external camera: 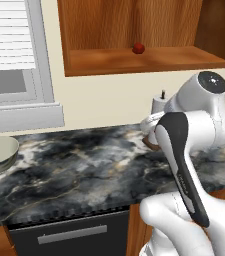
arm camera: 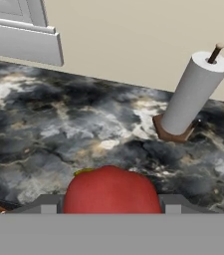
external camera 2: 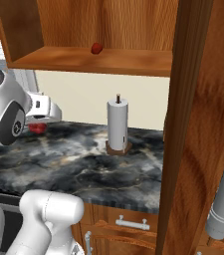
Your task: Pick the bell peppers from the cabinet and place them in one bowl. Pick the corn from the sink and place it in the other bowl.
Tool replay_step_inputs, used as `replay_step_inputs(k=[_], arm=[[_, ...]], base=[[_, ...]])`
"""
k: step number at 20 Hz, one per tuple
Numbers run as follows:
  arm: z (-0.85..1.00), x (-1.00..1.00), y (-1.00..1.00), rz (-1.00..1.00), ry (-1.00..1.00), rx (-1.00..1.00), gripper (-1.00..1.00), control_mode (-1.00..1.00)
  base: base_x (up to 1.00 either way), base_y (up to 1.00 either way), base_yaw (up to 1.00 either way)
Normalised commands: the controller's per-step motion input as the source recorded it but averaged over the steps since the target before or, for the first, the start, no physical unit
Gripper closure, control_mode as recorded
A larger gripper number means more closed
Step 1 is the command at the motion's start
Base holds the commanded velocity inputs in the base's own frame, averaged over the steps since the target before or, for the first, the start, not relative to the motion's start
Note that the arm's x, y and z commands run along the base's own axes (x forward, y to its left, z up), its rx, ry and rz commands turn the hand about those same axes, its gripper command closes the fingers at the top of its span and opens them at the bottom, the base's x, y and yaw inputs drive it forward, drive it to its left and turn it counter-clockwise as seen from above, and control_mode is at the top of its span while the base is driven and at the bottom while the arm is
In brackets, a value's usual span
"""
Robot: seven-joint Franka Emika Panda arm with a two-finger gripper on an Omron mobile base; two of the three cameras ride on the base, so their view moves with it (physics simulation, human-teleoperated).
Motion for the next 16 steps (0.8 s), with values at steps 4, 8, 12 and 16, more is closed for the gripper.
replay_step_inputs(k=[4,8,12,16], arm=[[-0.09,0.08,0.39,-0.01,0.1,-0.04,1.0,-1.0],[-0.13,0.13,0.39,-0.03,0.07,-0.03,1.0,-1.0],[0.0,0.0,0.0,0.0,0.0,0.0,1.0,-1.0],[-0.16,0.02,0.05,0.0,0.0,0.0,1.0,-1.0]], base=[[0.0,0.0,0.0],[0.0,0.0,0.0],[0.0,0.0,0.0],[0.0,0.0,0.0]])
